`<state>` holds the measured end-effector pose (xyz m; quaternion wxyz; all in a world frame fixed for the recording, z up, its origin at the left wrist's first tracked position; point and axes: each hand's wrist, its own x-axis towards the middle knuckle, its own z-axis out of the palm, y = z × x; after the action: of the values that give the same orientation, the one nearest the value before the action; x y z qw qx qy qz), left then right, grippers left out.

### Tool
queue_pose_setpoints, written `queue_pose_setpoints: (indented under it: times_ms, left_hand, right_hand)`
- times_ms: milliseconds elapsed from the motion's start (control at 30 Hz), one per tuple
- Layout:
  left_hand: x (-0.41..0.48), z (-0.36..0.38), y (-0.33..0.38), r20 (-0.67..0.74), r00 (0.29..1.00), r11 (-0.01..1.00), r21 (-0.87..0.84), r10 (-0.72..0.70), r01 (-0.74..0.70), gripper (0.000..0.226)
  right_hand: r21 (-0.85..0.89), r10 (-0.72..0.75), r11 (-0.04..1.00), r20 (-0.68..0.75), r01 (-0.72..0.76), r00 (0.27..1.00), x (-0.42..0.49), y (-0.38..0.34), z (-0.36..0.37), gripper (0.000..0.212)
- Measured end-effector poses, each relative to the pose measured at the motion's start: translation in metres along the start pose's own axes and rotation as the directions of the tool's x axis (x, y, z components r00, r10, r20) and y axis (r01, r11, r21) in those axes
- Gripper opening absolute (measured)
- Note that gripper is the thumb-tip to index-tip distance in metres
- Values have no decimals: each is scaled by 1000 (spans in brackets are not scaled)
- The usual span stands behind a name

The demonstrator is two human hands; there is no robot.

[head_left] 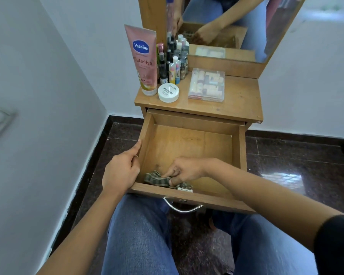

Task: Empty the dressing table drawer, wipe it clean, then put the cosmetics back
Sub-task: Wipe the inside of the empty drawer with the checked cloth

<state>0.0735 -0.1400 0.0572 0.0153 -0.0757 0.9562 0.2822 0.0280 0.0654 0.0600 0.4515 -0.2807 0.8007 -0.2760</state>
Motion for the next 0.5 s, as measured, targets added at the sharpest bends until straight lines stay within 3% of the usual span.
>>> queue_pose_setpoints:
  times_ms: [100, 200, 300, 333, 400, 433, 500]
  left_hand:
    - [0, -3, 2, 1, 1000, 1000, 3, -8, 8, 55]
    - [-1, -4, 4, 0, 1000, 1000, 7, -10, 10, 55]
    - [-1, -3, 3, -2, 1000, 1000, 7, 1, -1, 55]
    - [-1, -3, 3, -5, 1000, 1000, 11, 9, -8, 55]
    - [-2, -2, 3, -12, 1000, 1000, 15, 17, -17, 55]
    - [-1, -2, 2, -15, 1000, 1000, 14, 18, -18, 55]
    - [-1, -2, 1, -20, 1000, 1000, 12, 20, -20, 55]
  right_hand:
    - [-94, 46, 995, 60, -41, 997, -18, 12, -11, 39]
    - [-48, 115, 992, 17, -114, 993, -38, 32, -21, 35]
    - [179, 136, 979, -240, -94, 961, -54, 45, -28, 32]
    - [158, 135, 984, -356, -83, 925, -56, 47, -30, 35]
    - [-102, 68, 984, -552, -148, 831, -53, 47, -32, 39]
    - [-234, 35, 948, -599, -217, 800, -47, 45, -29, 41]
    - [-339, 77, 877, -600, -340, 796, -34, 42, -19, 42]
